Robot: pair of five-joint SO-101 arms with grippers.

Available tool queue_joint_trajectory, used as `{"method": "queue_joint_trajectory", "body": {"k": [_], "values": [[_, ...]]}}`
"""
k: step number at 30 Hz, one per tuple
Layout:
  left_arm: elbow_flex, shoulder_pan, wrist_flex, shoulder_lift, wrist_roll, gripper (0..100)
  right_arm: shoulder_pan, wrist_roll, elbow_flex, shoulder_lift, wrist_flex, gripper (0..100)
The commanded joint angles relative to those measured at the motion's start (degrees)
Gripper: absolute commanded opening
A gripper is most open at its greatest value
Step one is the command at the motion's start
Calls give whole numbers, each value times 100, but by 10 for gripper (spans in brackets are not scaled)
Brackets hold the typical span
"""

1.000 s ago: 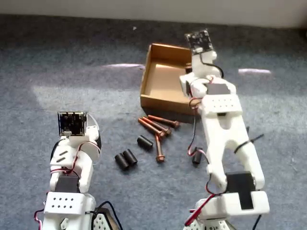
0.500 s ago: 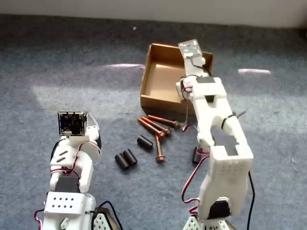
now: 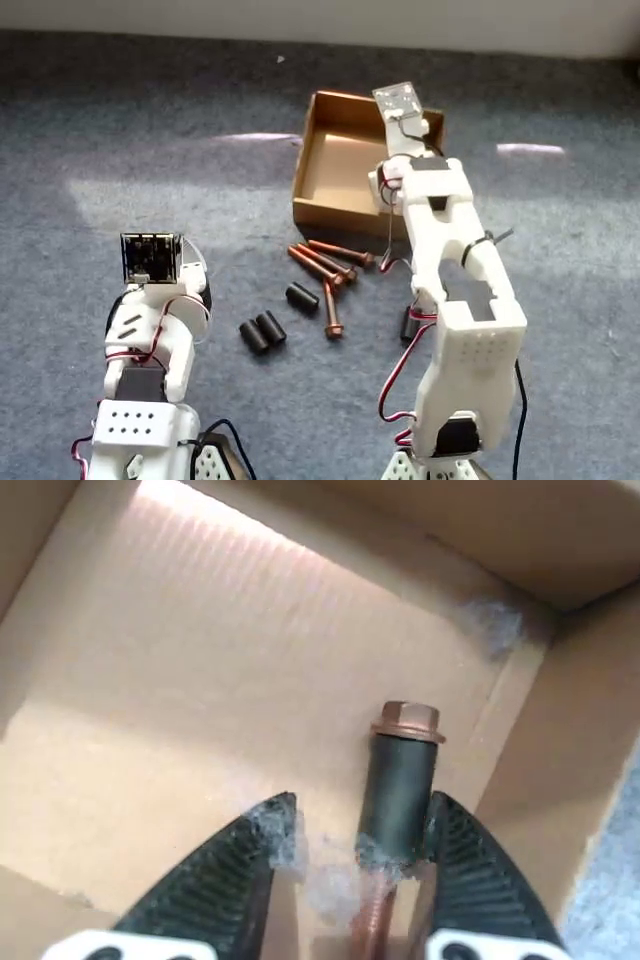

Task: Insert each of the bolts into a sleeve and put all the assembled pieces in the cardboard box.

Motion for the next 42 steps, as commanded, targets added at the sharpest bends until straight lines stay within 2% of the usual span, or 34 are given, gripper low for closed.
{"method": "queue_joint_trajectory", "body": {"k": [1,4,8,15,23,27,32,42], "values": [[171,-92,-141,-48,-53,11,4,35,-435,-945,892,187],[171,-110,-141,-48,-105,10,-119,35,-391,-1587,1385,187],[171,-251,-158,-48,-580,7,-391,35,-180,-2264,1771,187],[163,-567,-167,-48,-589,7,-901,35,585,-3451,2369,187],[163,-611,-167,-48,-580,7,-2290,35,2193,-4699,2589,187],[171,-611,-167,-48,-580,7,-2844,26,2923,-4673,2123,187],[171,-602,-167,-48,-589,7,-3204,35,3486,-4031,1631,187],[171,-576,-167,-48,-598,7,-3319,62,2747,-2607,1560,187]]}}
